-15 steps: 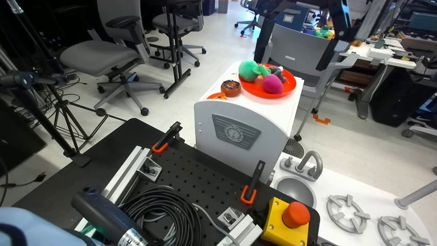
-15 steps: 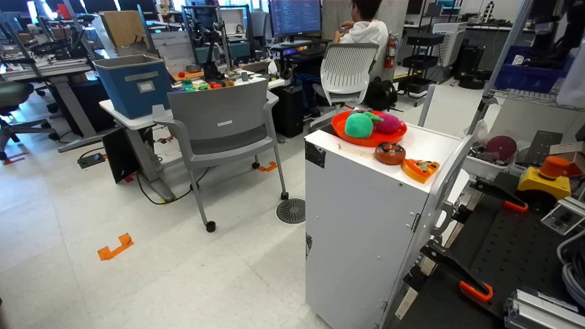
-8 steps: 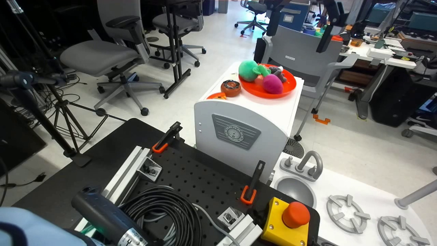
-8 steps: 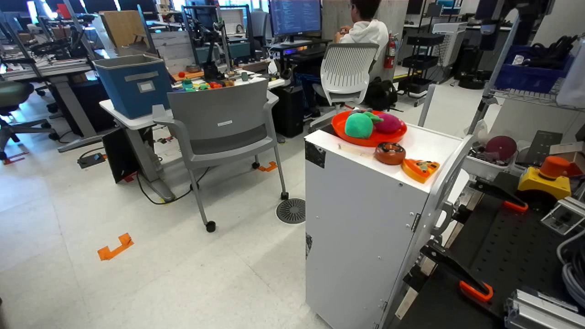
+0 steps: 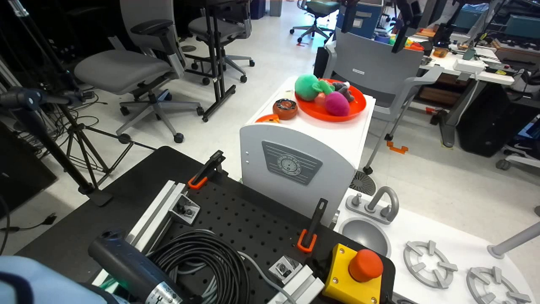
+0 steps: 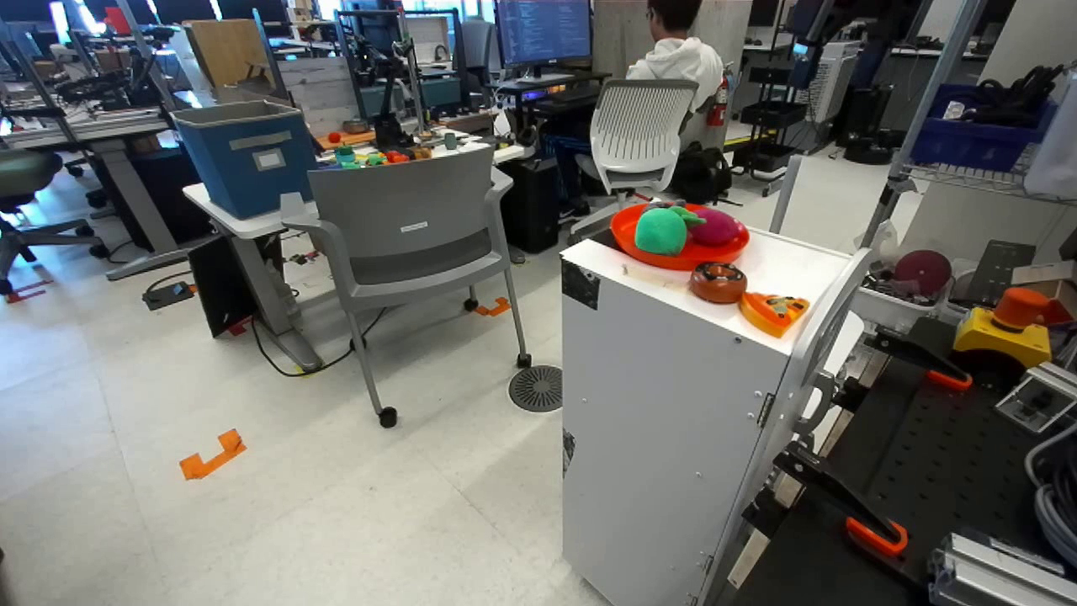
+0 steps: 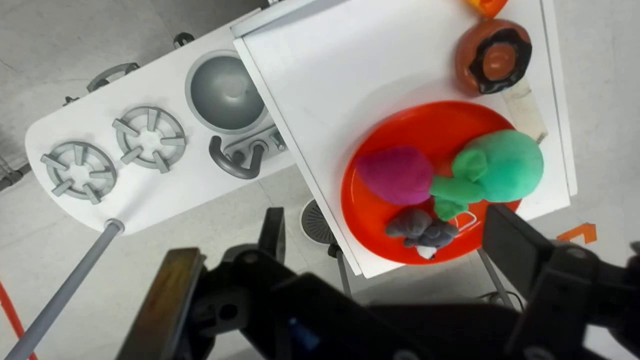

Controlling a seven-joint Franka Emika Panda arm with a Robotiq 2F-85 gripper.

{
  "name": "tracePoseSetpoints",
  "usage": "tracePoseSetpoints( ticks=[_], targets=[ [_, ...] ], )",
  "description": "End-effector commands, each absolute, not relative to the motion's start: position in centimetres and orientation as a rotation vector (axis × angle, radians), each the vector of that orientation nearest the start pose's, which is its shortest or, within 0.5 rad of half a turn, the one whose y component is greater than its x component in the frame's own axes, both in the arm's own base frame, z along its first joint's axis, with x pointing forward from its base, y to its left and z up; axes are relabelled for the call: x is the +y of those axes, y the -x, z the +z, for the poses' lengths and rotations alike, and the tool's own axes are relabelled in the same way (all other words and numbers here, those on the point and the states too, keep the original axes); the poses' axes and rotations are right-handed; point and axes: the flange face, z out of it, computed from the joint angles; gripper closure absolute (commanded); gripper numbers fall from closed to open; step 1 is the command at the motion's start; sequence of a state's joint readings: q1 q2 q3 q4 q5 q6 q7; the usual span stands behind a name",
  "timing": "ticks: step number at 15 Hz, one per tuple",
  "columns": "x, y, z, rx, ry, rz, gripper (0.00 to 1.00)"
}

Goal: Place the green plush toy inside the sink

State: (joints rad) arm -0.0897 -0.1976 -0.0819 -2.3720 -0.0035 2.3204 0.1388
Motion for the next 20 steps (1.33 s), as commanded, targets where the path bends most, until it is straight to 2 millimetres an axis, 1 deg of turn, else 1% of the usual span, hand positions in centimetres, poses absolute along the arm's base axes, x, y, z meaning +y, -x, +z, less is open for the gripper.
tracePoseSetpoints(
  ticks=[1, 2, 4, 5, 15, 20],
  targets=[
    [-8.2, -48.8, 41.7, 0.485, 3.036, -0.305, 0.0],
    [-8.1, -48.7, 41.5, 0.466, 3.039, -0.27, 0.0],
    [-8.1, -47.9, 41.2, 0.448, 3.039, -0.124, 0.0],
    [-8.2, -47.9, 41.0, 0.479, 3.06, -0.201, 0.0],
    [-8.3, -48.0, 41.0, 0.487, 3.062, -0.189, 0.0],
    [-8.2, -48.9, 41.0, 0.531, 3.072, -0.166, 0.0]
  ],
)
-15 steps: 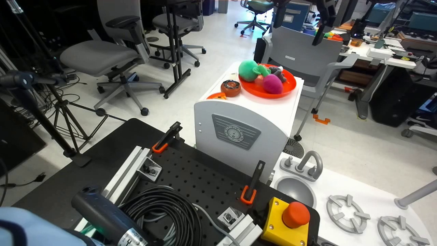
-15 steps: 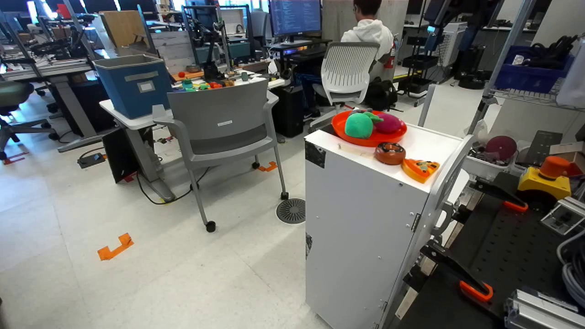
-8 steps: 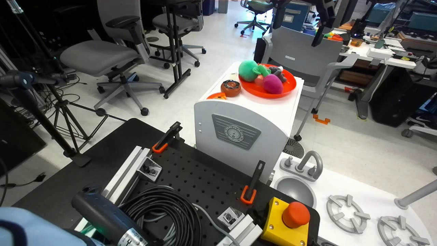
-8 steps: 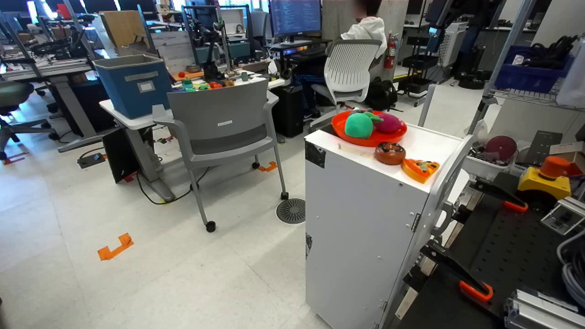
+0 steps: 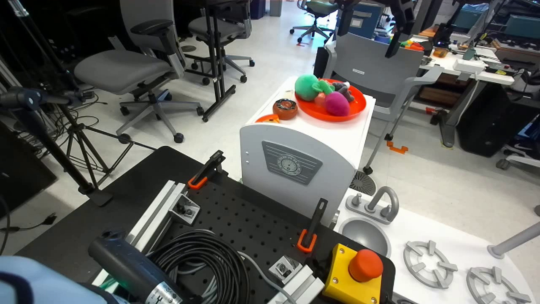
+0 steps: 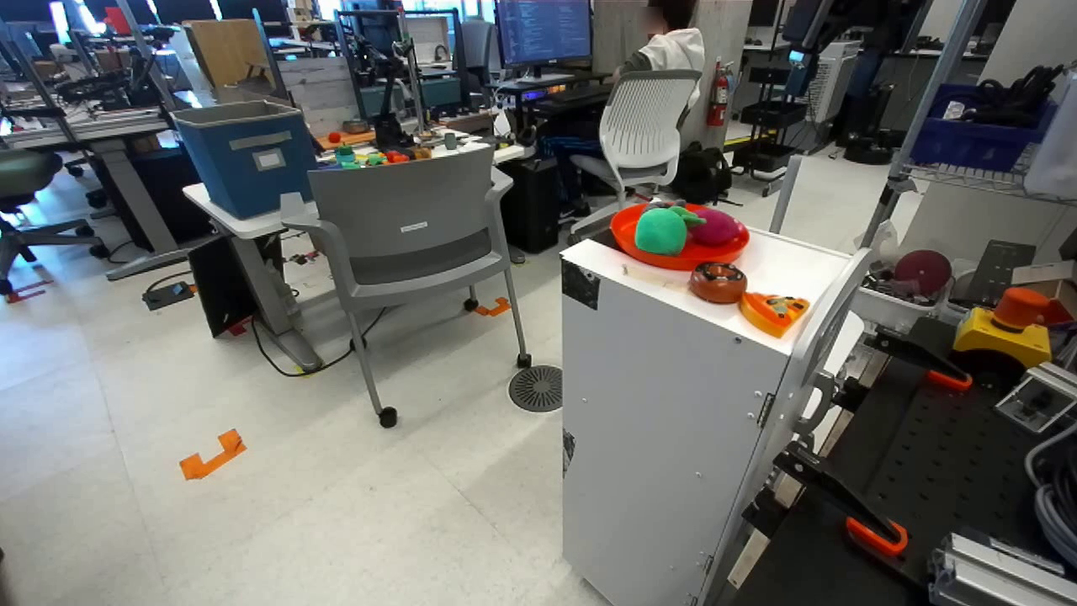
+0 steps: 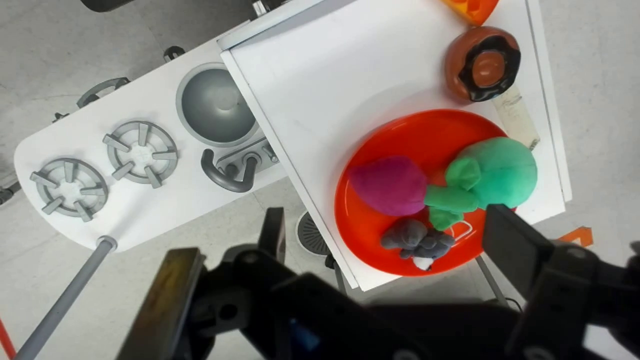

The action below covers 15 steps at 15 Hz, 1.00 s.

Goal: Place the green plush toy inside the sink

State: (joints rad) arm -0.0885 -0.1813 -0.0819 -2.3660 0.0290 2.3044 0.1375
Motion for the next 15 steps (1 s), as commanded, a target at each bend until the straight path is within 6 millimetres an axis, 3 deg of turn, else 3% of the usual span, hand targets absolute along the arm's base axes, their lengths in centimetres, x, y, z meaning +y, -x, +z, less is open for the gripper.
tracePoseSetpoints(
  ticks=[1, 8, 15],
  targets=[
    [-8.1, -49.1, 41.0, 0.534, 3.074, -0.157, 0.0],
    [-6.1, -51.1, 40.8, 0.531, 3.148, -0.132, 0.0],
    [-1.6, -51.9, 40.0, 0.33, 3.215, -0.143, 0.0]
  ],
)
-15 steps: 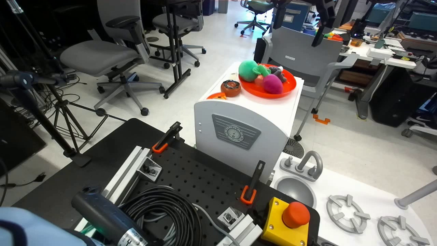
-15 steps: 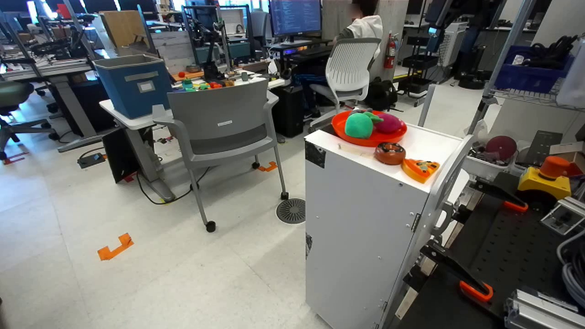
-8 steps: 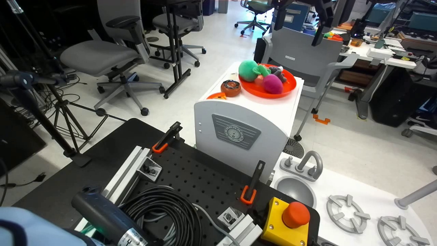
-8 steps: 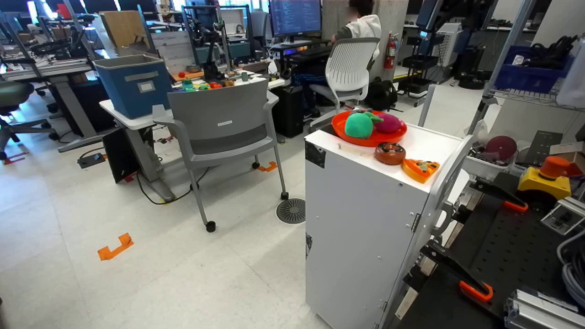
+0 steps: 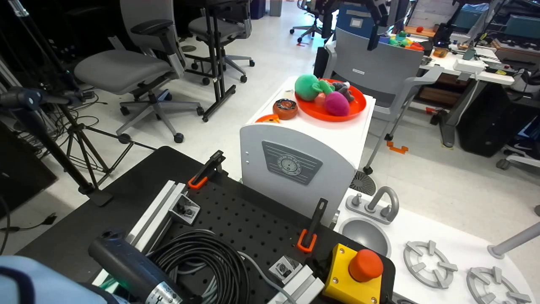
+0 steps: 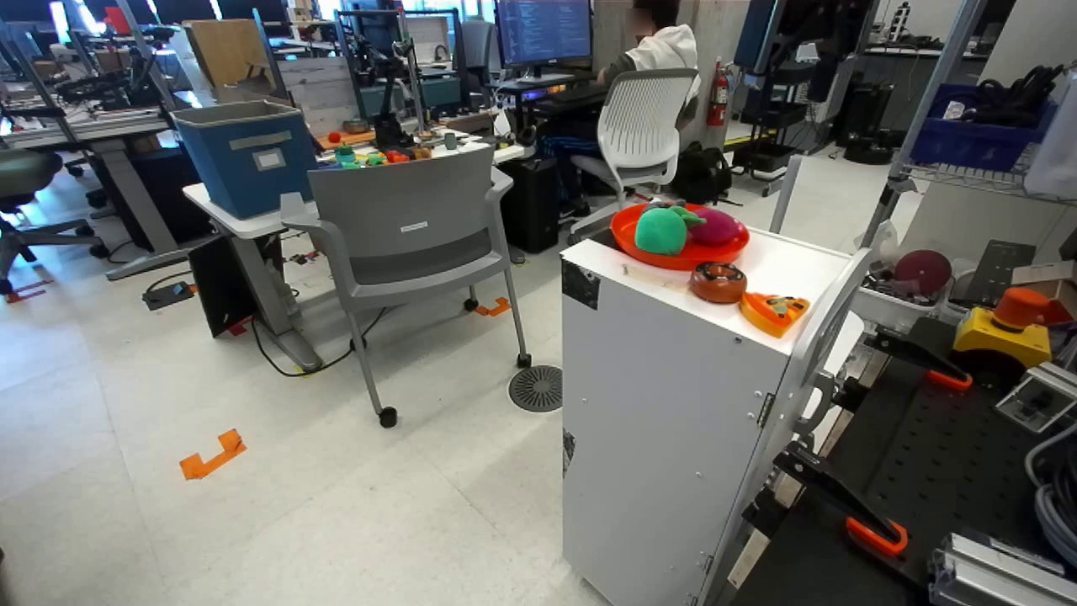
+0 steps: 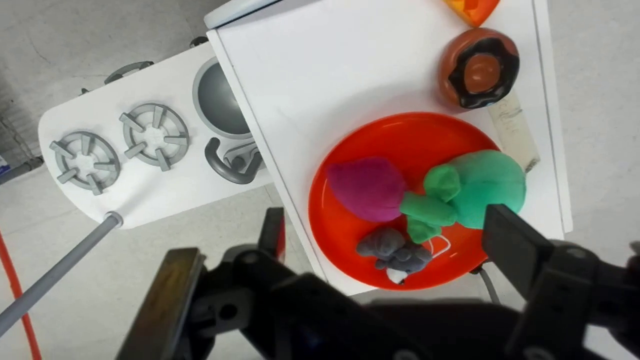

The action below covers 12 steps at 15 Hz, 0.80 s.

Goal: Place the green plush toy inside the sink

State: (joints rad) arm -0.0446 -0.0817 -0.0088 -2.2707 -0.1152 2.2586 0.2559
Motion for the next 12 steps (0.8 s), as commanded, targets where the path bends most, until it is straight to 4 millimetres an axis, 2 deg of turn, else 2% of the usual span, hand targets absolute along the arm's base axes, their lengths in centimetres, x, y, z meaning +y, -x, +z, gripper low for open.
tracePoseSetpoints(
  ticks=[1, 5, 12],
  targets=[
    [-1.2, -52.0, 39.9, 0.31, 3.209, -0.149, 0.0],
    [-0.9, -52.4, 39.5, 0.227, 3.209, -0.199, 0.0],
    [-2.2, -53.2, 38.5, 0.04, 3.145, -0.201, 0.0]
  ],
)
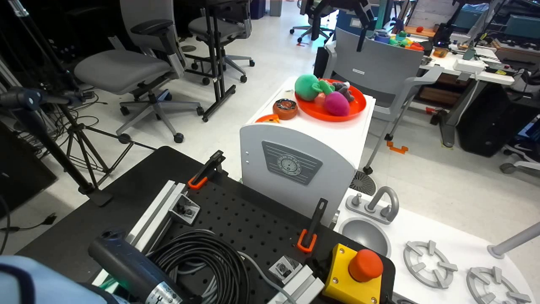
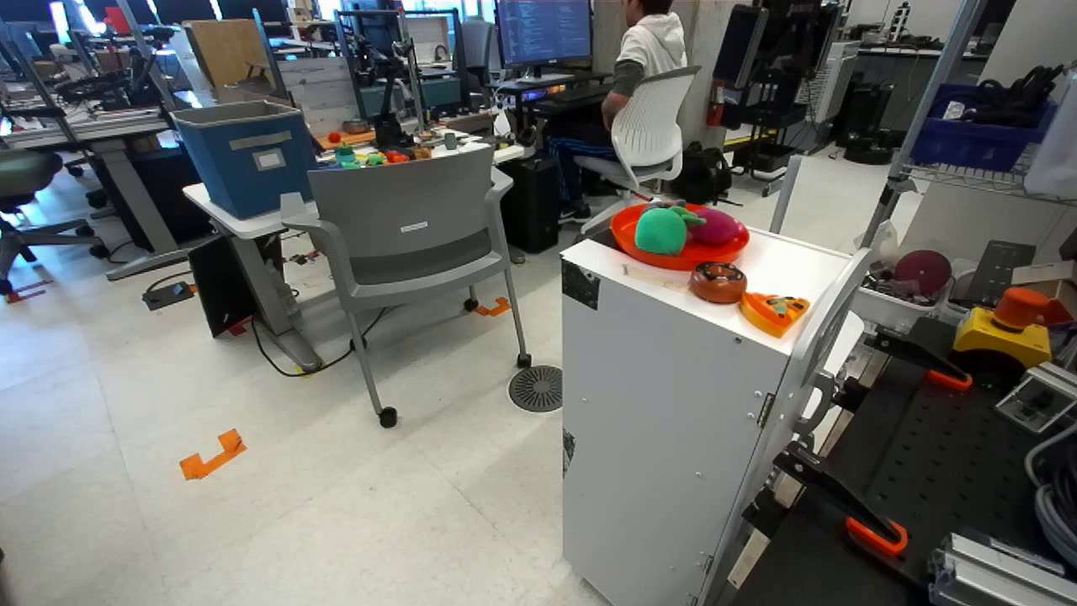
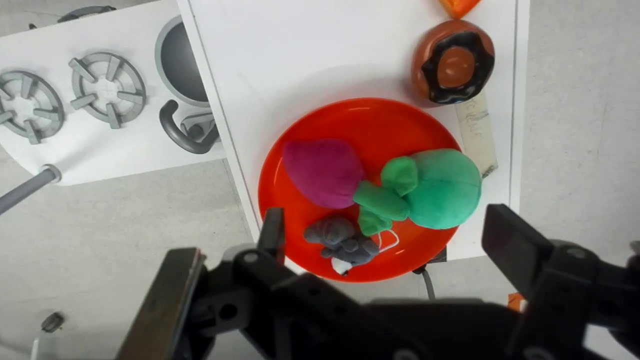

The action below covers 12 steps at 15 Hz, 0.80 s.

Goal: Place the green plush toy inside the sink

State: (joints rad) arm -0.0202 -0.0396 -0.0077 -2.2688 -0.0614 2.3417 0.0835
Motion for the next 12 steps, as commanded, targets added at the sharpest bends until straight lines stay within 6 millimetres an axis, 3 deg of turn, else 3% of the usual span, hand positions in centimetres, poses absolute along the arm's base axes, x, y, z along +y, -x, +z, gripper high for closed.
tracePoseSetpoints(
  ticks=[1, 12],
  targets=[
    [-2.34, -53.2, 38.45, 0.03, 3.14, -0.188, 0.0],
    [-2.41, -52.6, 38.14, 0.0, 3.162, -0.144, 0.0]
  ],
)
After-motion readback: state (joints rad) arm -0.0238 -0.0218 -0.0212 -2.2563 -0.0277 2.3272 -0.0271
